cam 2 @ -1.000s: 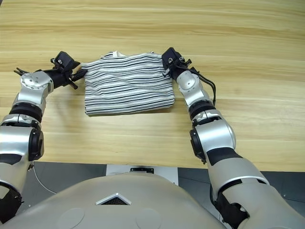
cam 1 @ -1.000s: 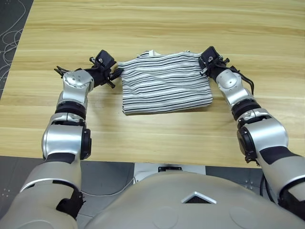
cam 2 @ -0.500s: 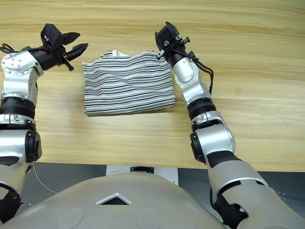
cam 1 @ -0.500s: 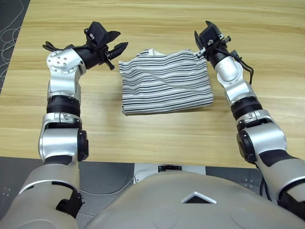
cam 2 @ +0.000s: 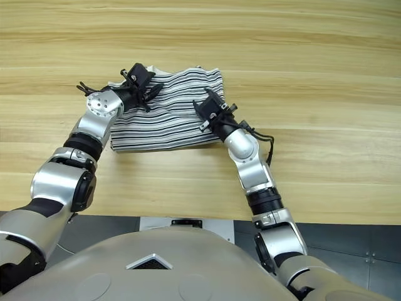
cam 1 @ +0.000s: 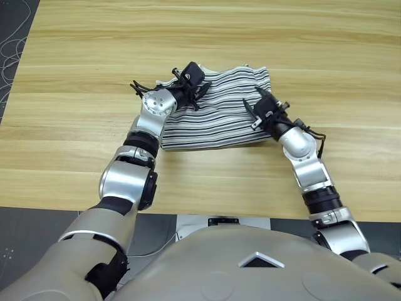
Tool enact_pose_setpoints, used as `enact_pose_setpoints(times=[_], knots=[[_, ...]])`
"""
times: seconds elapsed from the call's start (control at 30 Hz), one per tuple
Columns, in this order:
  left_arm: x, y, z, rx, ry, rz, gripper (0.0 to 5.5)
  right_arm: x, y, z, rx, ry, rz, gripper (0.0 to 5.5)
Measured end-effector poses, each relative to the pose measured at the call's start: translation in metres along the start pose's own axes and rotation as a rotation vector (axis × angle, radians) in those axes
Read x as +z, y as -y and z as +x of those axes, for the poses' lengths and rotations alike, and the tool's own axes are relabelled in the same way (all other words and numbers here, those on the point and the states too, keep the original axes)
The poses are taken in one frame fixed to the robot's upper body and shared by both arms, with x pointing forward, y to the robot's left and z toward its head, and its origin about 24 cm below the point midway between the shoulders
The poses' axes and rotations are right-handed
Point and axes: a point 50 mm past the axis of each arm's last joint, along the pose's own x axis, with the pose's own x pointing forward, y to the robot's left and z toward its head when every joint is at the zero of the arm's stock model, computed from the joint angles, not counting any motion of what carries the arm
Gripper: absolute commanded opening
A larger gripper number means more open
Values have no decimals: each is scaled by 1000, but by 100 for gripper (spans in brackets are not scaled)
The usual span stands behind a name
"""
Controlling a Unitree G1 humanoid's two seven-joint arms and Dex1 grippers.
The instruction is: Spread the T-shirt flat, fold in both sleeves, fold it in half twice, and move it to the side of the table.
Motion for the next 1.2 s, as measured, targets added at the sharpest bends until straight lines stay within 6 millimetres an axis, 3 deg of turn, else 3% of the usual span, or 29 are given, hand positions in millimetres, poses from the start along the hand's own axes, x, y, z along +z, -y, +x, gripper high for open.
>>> enact_pose_setpoints(times=[0.1, 0.27, 0.47, 0.53, 0.63, 0.8, 0.9, 1.0, 1.1, 1.2], knots=[[-3, 2, -1, -13, -9, 15, 179, -15, -7, 5, 54, -61, 10, 205], [-6, 5, -9, -53, 20, 52, 179, -19, 13, 30, 80, -90, -34, 205], [-3, -10, -40, -2, 15, 132, 179, -18, 66, 44, 171, -189, -179, 205], [-3, -2, -57, 0, -7, 145, 179, -17, 78, 43, 231, -204, -235, 205], [12, 17, -73, -39, 4, 155, 179, -12, 88, 48, 287, -228, -303, 205], [35, 45, -59, -89, 68, 132, 179, 10, 84, 70, 281, -165, -331, 205], [72, 24, -60, -36, 193, 164, 179, 20, 85, 72, 252, -92, -329, 205], [94, -3, -62, 30, 252, 192, 179, 28, 89, 66, 188, -11, -319, 205], [88, -29, -50, 88, 195, 171, 179, 33, 86, 58, 150, 52, -301, 205], [53, -41, -34, 122, 67, 136, 179, 28, 75, 45, 129, 74, -253, 205]])
